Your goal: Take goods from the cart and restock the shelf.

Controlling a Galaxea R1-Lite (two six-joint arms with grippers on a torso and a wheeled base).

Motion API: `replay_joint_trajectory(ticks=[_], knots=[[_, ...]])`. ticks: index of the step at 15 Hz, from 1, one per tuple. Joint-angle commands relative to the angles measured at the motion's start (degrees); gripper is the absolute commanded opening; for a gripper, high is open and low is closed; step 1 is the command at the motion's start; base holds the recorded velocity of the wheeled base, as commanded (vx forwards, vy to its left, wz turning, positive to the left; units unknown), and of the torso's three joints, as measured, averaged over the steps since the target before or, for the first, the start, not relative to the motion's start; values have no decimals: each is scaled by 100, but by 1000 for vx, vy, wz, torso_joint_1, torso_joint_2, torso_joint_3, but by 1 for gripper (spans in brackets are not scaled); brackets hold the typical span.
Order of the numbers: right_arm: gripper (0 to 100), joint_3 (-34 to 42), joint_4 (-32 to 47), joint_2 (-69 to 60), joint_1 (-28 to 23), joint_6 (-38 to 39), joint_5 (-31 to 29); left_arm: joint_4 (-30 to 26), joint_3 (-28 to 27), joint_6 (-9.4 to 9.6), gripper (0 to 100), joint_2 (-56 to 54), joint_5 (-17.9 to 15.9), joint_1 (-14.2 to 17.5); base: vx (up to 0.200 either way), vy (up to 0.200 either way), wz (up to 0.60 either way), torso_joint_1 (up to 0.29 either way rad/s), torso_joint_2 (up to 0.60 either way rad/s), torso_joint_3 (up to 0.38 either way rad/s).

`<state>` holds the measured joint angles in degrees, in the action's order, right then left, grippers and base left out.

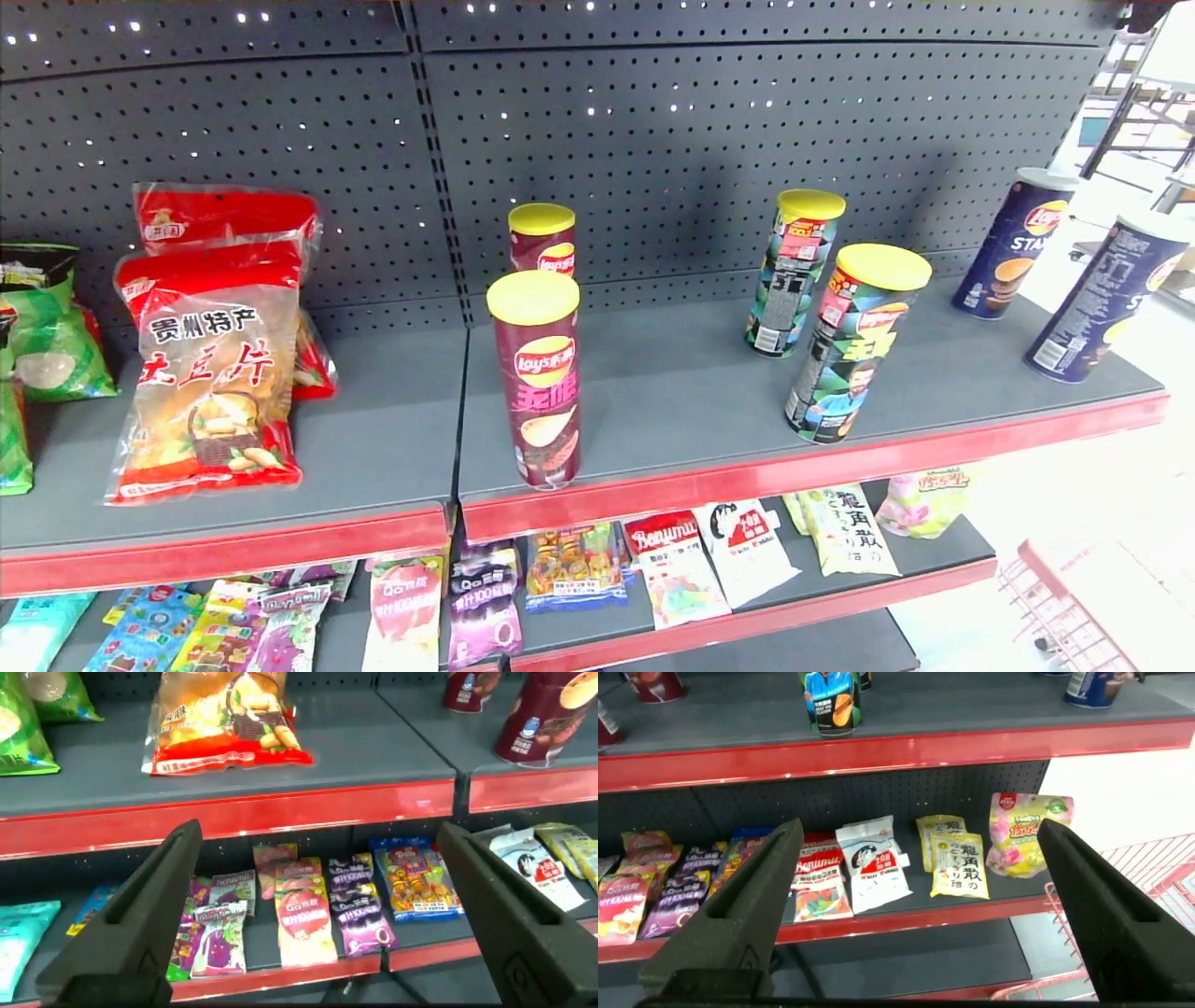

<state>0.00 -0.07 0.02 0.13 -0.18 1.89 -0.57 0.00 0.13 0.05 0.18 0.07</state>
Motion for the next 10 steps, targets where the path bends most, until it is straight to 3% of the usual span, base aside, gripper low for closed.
replay_joint_trajectory(ticks=[1,10], knots=[[100,0,-1,-2,-5,1,-4,-4,0,4,100,13,-1,1,0,-200,0,22,12,2],[100,0,-1,-2,4,9,-4,-4,0,4,100,13,-1,1,0,-200,0,7,5,1]])
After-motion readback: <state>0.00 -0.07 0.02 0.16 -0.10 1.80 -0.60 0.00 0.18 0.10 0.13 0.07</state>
